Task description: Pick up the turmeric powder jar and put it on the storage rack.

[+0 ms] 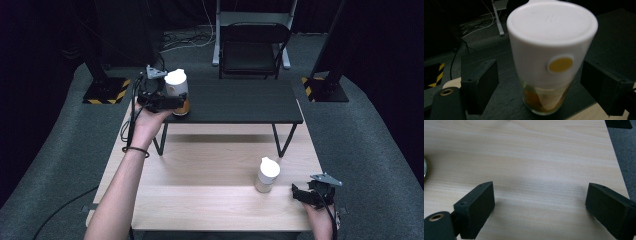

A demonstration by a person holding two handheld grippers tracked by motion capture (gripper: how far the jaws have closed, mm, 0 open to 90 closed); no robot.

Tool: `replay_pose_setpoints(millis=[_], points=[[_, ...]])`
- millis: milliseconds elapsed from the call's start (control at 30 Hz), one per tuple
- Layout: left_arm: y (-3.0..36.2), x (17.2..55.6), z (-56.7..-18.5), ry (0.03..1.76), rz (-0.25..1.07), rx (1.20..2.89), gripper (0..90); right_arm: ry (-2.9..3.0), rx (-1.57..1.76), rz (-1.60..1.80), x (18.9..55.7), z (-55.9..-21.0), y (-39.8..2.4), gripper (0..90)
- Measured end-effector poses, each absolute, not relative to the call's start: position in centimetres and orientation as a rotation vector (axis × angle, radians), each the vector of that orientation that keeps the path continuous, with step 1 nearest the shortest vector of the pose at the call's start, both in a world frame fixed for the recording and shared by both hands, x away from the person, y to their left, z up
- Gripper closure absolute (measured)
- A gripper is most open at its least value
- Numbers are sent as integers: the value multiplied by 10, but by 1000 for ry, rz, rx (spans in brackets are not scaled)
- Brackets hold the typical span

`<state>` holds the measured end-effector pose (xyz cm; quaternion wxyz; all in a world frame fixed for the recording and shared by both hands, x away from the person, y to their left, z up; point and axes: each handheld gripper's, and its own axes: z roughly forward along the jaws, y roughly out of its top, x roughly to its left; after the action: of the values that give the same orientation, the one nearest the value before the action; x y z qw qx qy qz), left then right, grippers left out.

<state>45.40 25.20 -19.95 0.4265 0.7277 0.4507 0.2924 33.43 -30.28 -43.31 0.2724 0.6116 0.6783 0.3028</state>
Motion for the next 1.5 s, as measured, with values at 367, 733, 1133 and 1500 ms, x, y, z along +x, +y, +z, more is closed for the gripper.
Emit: replay_pose_setpoints(millis=[367, 733, 1133, 1500], points=[[284, 420, -233, 1110, 729, 1782, 124, 1826, 1646, 815, 334, -433, -303, 75], [308, 387, -272, 1140, 729, 1756, 106, 1826, 1647, 815, 334, -433, -303, 75], [326, 356, -329, 1177, 749, 1721, 100, 1825, 1647, 815, 334, -433, -303, 75], [339, 344, -379, 1251, 745, 1736, 97, 1825, 1646, 815, 334, -433, -303, 75]])
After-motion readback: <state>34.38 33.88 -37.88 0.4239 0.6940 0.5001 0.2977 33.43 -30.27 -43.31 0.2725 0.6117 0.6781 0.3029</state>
